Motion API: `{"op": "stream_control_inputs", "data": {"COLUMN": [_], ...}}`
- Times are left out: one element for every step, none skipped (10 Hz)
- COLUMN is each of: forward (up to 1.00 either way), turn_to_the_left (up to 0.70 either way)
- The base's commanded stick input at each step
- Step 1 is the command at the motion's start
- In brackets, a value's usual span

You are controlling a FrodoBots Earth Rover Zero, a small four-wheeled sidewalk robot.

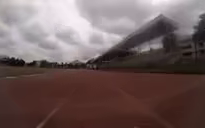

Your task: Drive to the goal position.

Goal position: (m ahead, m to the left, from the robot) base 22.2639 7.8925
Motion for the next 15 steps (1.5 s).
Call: {"op": "stream_control_inputs", "data": {"forward": [0.7,0.7,0.7,0.7,0.7,0.7,0.7,0.7,0.7,0.7,0.7,0.7,0.7,0.7,0.7], "turn_to_the_left": [0.0,0.0,0.0,0.0,0.0,0.0,0.0,0.0,0.0,0.0,0.0,0.0,0.0,0.0,0.0]}}
